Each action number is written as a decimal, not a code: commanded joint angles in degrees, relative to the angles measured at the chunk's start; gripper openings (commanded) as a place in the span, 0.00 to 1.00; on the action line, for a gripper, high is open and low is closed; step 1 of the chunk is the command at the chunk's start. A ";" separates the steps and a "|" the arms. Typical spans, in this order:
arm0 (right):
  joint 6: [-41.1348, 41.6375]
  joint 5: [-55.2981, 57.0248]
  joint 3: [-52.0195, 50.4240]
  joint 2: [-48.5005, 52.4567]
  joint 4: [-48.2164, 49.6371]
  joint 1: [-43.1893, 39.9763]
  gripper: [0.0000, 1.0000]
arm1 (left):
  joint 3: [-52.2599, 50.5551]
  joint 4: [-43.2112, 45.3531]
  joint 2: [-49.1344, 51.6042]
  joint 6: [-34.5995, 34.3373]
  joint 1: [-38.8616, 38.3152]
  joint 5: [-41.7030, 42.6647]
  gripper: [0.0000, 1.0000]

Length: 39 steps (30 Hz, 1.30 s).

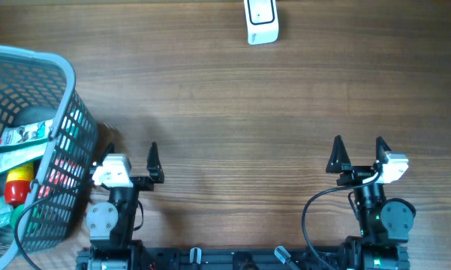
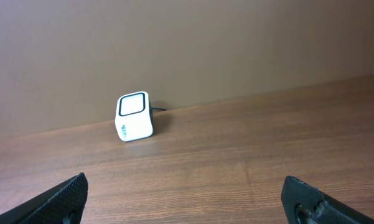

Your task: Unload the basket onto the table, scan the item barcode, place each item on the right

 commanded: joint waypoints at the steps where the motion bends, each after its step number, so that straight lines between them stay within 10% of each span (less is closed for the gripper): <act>1: 0.70 1.03 -0.07 -0.61 0.31 0.09 1.00 | -0.68 0.24 0.28 0.83 0.35 -0.35 1.00; 39: 0.68 1.03 -0.07 -0.61 0.31 0.09 1.00 | -0.66 1.84 0.28 -0.98 0.31 3.32 1.00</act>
